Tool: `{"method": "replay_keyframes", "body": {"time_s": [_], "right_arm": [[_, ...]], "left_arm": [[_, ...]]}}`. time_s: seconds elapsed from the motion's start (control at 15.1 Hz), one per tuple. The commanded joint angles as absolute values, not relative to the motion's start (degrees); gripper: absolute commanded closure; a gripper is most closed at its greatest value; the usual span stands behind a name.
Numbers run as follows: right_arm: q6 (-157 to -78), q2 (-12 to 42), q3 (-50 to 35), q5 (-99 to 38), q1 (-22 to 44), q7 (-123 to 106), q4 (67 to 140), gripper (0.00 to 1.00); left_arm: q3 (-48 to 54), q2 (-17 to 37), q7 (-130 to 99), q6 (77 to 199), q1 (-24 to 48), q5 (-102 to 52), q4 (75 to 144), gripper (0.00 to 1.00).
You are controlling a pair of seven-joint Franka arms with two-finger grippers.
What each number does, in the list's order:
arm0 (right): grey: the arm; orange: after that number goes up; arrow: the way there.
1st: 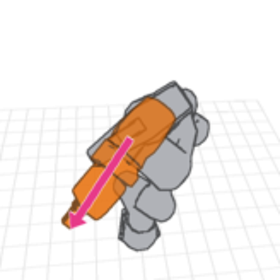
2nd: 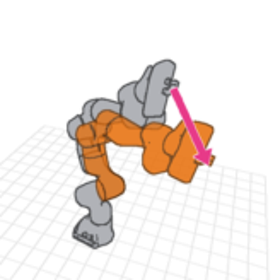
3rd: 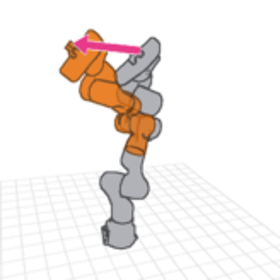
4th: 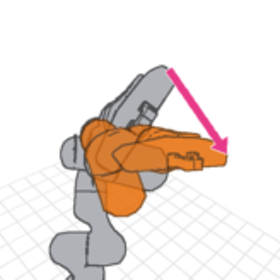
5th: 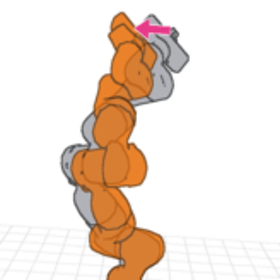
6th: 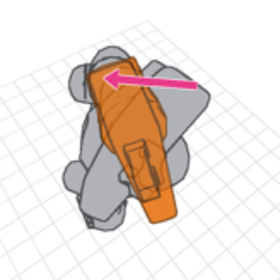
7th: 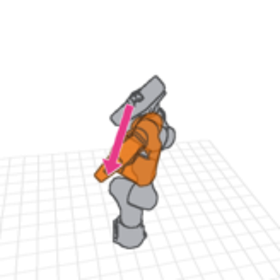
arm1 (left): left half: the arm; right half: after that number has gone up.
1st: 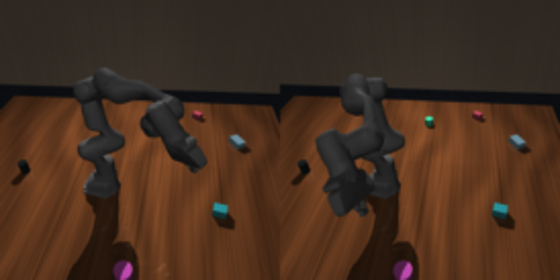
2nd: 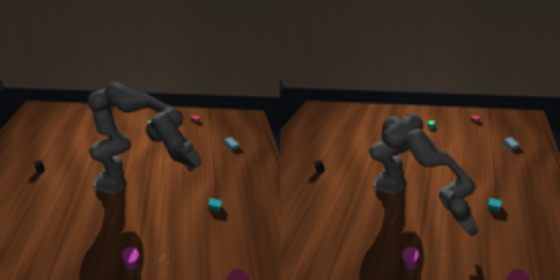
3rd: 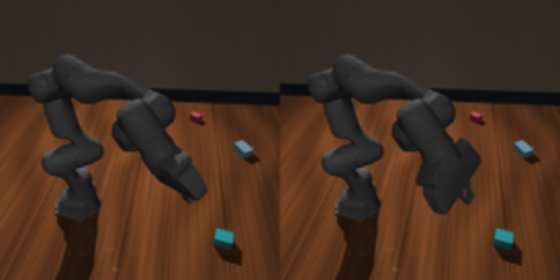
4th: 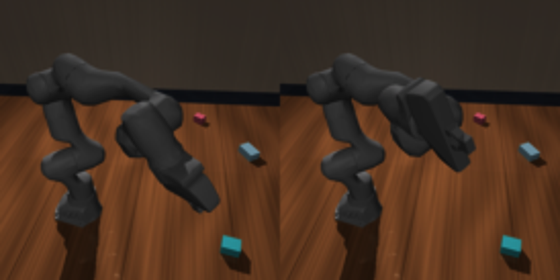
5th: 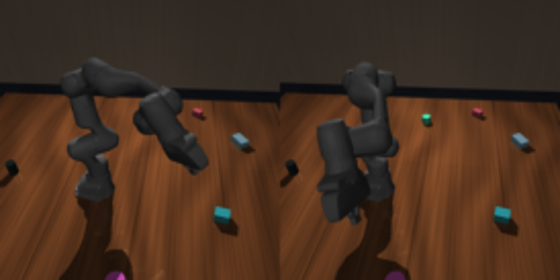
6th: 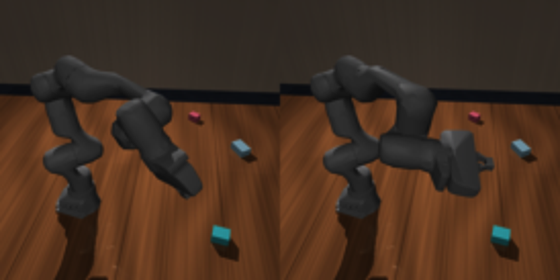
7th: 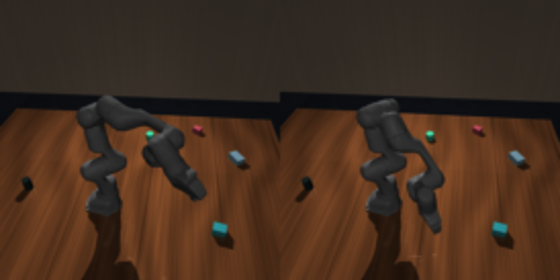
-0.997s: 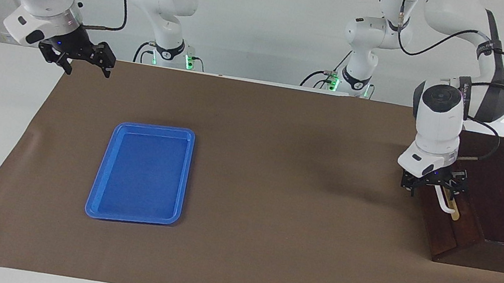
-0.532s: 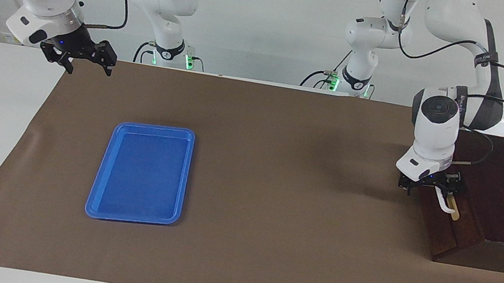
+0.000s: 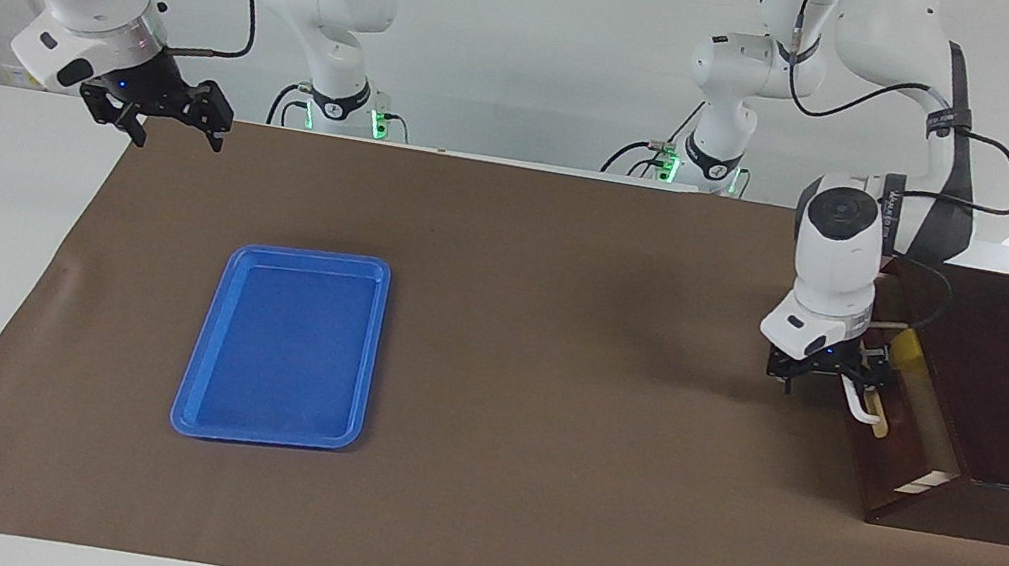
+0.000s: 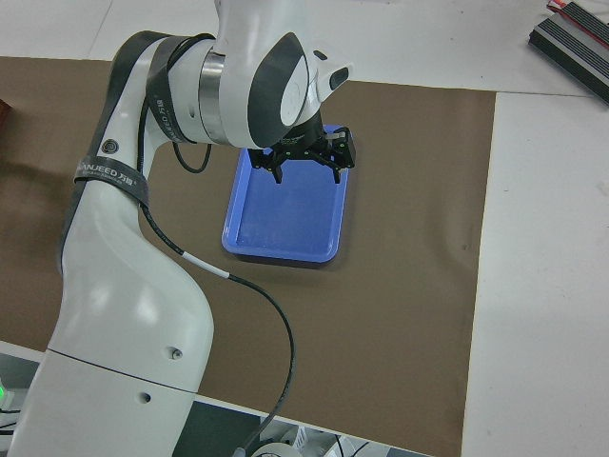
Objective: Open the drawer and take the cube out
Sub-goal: 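Pull the drawer open toward the robot with the left gripper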
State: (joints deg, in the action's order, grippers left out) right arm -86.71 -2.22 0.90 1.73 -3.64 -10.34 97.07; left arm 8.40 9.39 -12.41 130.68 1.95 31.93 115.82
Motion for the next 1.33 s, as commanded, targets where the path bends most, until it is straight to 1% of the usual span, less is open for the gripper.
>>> {"method": "replay_keyframes", "body": {"time_s": [0.0,0.27,0.47,0.6,0.86,1.26], "right_arm": [[-87.6,-3.6,0.4,2.5,-4.7,-11.5,98.7,0.0],[-87.7,-3.5,0.4,2.5,-4.7,-11.5,98.7,0.0],[-87.6,-3.5,0.4,2.5,-4.7,-11.5,98.7,0.0],[-87.7,-3.5,0.4,2.5,-4.7,-11.5,98.7,0.0],[-87.7,-3.5,0.4,2.5,-4.7,-11.5,98.6,0.0],[-87.7,-3.5,0.4,2.5,-4.7,-11.7,98.6,0.0]], "left_arm": [[8.2,10.0,-13.4,132.0,4.8,28.7,115.8,0.0],[8.2,10.0,-13.4,132.1,6.8,26.9,115.6,0.0],[8.2,11.2,-13.4,131.6,7.3,22.2,113.4,0.0],[8.1,11.2,-13.4,131.5,8.3,20.4,113.1,0.0],[8.1,11.3,-13.8,131.0,9.5,19.5,112.8,0.0],[7.9,11.5,-13.7,130.1,9.3,18.0,112.0,0.0]]}}
